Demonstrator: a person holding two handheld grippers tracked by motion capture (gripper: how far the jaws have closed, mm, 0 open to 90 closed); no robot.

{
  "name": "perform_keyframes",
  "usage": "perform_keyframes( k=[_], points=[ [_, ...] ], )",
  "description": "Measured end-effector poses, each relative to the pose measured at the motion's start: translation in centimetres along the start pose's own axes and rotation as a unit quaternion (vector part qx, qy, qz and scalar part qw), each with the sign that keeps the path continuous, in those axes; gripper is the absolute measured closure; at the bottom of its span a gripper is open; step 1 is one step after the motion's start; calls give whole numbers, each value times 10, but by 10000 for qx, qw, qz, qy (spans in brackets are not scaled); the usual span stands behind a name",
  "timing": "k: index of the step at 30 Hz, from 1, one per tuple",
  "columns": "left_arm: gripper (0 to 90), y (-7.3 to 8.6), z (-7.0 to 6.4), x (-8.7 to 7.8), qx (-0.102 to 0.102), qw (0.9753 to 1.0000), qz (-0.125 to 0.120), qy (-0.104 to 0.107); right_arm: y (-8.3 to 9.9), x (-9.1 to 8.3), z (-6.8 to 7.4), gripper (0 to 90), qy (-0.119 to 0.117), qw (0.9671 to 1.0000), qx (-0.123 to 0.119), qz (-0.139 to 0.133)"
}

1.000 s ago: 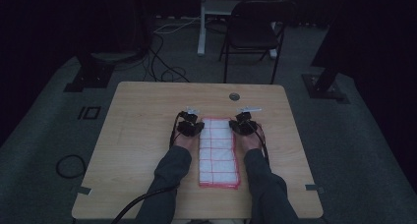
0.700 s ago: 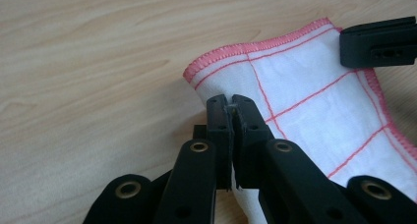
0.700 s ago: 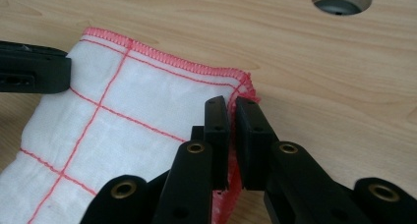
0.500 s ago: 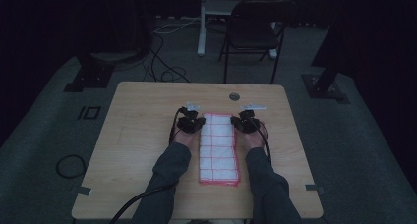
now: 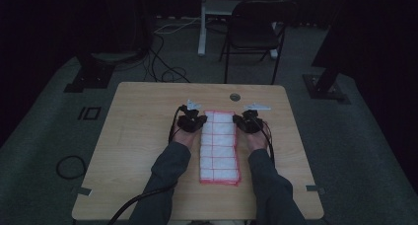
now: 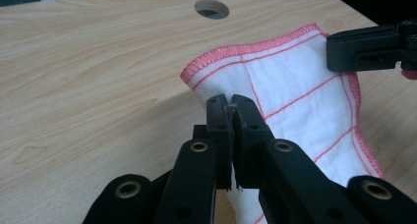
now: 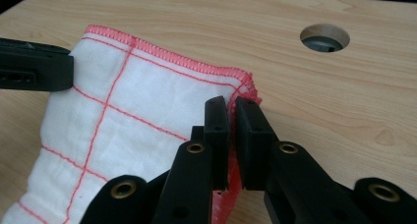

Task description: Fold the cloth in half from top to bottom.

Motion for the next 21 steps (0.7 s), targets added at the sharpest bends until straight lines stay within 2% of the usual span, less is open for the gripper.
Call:
perform_keyframes(
  k=[14, 21],
  points=[
    [878, 7, -9, -20, 142, 9995, -143, 236, 0, -18, 9, 851, -171, 9996, -101, -196],
    [878, 11, -14, -34, 205, 9989, -327, 270, 0, -29, 15, 852, -234, 9990, -183, -322]
  ],
)
Point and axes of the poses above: each handheld gripper's, and its own axes: x roughly forward along the jaws, y roughly out of its underside, z roughly to its left, the point moved 7 cm from there along x, roughly forward along the jaws, and after that the axes turned 14 degrees about -x, right-handed, at the moved point
